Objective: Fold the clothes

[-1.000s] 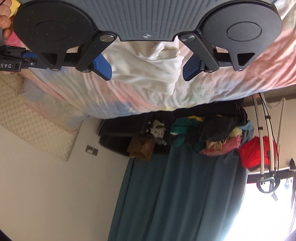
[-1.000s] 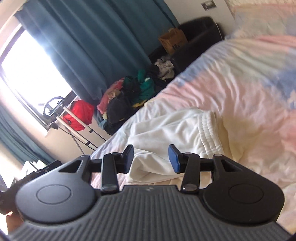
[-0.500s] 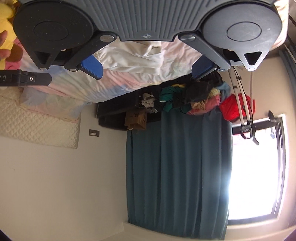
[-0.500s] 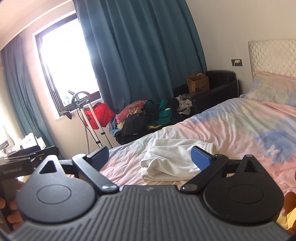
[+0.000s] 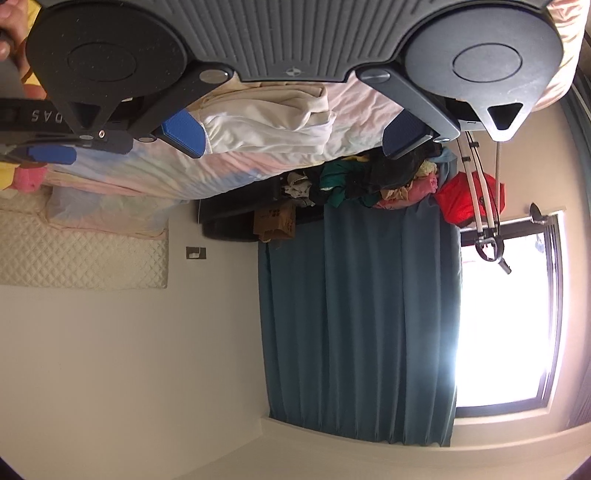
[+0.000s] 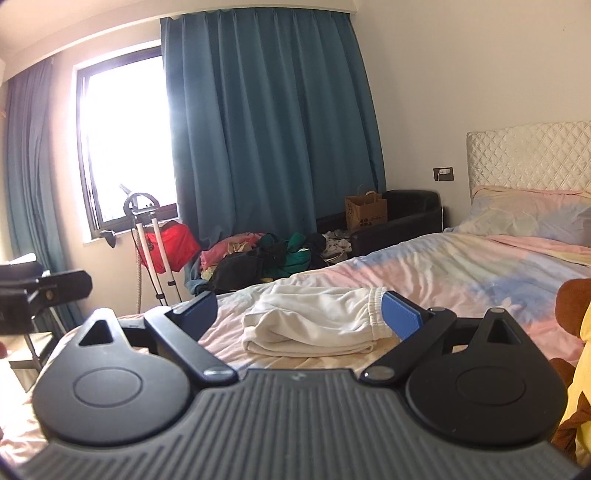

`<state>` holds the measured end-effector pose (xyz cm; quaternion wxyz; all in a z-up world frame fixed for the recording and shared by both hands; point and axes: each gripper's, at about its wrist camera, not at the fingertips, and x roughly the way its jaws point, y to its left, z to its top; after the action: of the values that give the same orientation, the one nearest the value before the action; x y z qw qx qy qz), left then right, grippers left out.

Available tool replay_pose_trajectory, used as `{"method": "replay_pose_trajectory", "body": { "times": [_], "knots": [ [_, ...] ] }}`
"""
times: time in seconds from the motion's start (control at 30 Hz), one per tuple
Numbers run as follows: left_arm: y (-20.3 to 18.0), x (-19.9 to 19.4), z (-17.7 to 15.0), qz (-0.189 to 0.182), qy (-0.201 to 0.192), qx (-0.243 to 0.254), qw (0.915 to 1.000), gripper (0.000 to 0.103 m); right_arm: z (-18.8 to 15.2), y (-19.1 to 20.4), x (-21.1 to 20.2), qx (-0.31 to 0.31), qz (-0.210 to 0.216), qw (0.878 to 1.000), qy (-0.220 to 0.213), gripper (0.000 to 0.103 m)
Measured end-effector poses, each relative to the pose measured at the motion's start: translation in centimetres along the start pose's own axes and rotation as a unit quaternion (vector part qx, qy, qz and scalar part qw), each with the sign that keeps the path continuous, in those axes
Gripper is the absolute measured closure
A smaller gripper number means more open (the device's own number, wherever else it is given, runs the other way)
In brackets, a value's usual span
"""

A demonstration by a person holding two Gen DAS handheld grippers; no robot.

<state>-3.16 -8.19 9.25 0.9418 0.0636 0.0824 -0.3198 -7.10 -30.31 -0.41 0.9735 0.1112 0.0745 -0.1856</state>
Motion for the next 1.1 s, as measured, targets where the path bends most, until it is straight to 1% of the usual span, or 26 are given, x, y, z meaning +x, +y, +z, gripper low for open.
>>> {"method": "replay_pose_trajectory", "body": {
  "times": [0.13, 0.23, 0.33, 0.43, 0.53, 0.67, 0.83, 1.1],
  "knots": [
    [1.7, 1.1, -2.3, 0.019, 0.002, -0.03, 0.9994, 0.0, -2.2, 0.9, 1.6, -0.015, 0.005, 1.0, 0.006, 0.006],
    [3.1, 2.3, -3.6, 0.038, 0.005, -0.042, 0.9984, 0.0, -3.5, 1.0, 2.7, -0.021, 0.002, 1.0, 0.001, 0.006],
    [4.4, 3.3, -5.1, 0.048, 0.005, -0.048, 0.9977, 0.0, -4.9, 1.0, 3.5, -0.032, -0.009, 0.999, -0.011, 0.006],
    [5.5, 4.3, -6.5, 0.06, 0.006, -0.053, 0.9968, 0.0, -6.5, 0.5, 4.5, -0.026, -0.019, 0.999, 0.003, 0.006],
    [6.0, 5.1, -7.5, 0.064, 0.019, -0.054, 0.9963, 0.0, -7.7, -0.2, 5.6, -0.018, -0.035, 0.999, 0.023, 0.006],
    [6.1, 5.8, -8.3, 0.07, 0.032, -0.055, 0.9956, 0.0, -8.4, -0.2, 6.5, -0.018, -0.045, 0.998, 0.043, 0.006],
    [5.2, 6.0, -8.7, 0.074, 0.036, -0.039, 0.9958, 0.0, -8.7, 0.1, 6.7, -0.027, -0.042, 0.998, 0.047, 0.006],
    [4.7, 5.8, -8.7, 0.078, 0.042, -0.038, 0.9953, 0.0, -8.7, 0.3, 6.8, -0.03, -0.041, 0.997, 0.057, 0.006]
  ]
}}
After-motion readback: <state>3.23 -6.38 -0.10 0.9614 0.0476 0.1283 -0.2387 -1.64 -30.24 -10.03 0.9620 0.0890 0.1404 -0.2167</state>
